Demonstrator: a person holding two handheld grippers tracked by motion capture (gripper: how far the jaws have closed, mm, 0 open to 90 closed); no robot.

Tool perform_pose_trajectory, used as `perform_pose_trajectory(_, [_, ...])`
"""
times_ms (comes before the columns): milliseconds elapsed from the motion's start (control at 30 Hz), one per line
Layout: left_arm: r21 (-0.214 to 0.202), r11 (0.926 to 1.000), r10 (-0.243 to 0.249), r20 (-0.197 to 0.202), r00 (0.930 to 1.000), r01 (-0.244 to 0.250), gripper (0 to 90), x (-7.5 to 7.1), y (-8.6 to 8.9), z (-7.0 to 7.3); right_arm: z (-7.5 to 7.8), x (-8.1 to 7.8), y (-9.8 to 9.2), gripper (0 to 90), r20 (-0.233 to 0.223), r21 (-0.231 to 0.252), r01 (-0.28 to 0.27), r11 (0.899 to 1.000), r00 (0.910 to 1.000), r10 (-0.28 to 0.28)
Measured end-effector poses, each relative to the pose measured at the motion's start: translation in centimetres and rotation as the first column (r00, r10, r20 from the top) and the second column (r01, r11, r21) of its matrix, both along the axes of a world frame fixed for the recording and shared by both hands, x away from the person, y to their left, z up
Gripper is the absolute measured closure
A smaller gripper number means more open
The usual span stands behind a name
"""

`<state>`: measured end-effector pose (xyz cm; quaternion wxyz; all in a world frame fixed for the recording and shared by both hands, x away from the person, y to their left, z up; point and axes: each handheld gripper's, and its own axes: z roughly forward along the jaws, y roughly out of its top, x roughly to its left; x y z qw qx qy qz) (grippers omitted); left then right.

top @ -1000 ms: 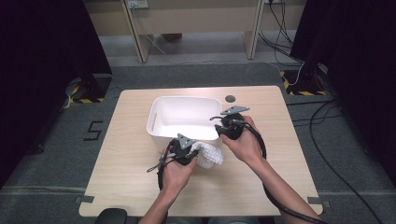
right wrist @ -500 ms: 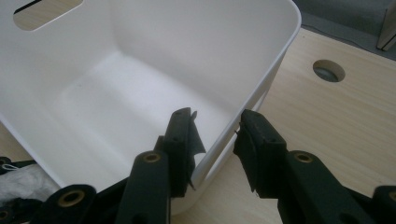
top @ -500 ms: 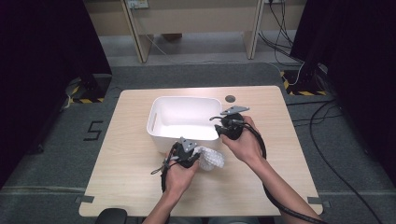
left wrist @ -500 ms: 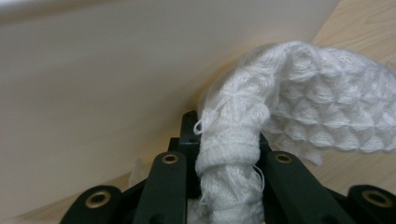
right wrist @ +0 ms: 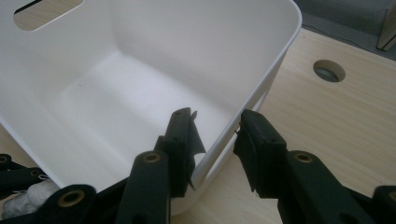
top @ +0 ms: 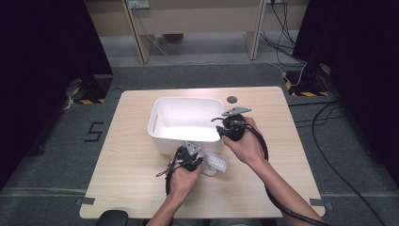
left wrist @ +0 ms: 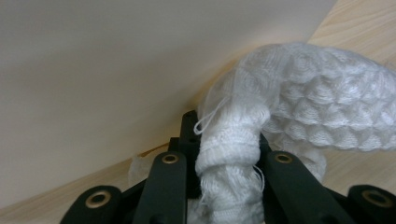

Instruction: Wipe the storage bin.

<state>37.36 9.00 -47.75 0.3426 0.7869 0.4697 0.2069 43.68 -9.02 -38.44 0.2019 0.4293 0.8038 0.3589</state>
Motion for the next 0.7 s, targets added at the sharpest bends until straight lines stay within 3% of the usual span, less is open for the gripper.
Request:
perform_pose_trajectory(400, [0.007,0.9999,-0.011,0.002,0.9999,0.011,76.2,-0.1,-1.3,-0.1,0.0,-0.1,0.1,66.5,-0.003,-0.002,0.006,1.0,1.0,-0.006])
perform_pose_trajectory(700, [-0.005,0.9998,-0.018,0.027,0.9995,0.018,76.1,-0.6,-1.7,1.4,0.0,-0.2,0.2,67.1,-0.002,-0.003,0.024,1.0,0.9997,-0.024])
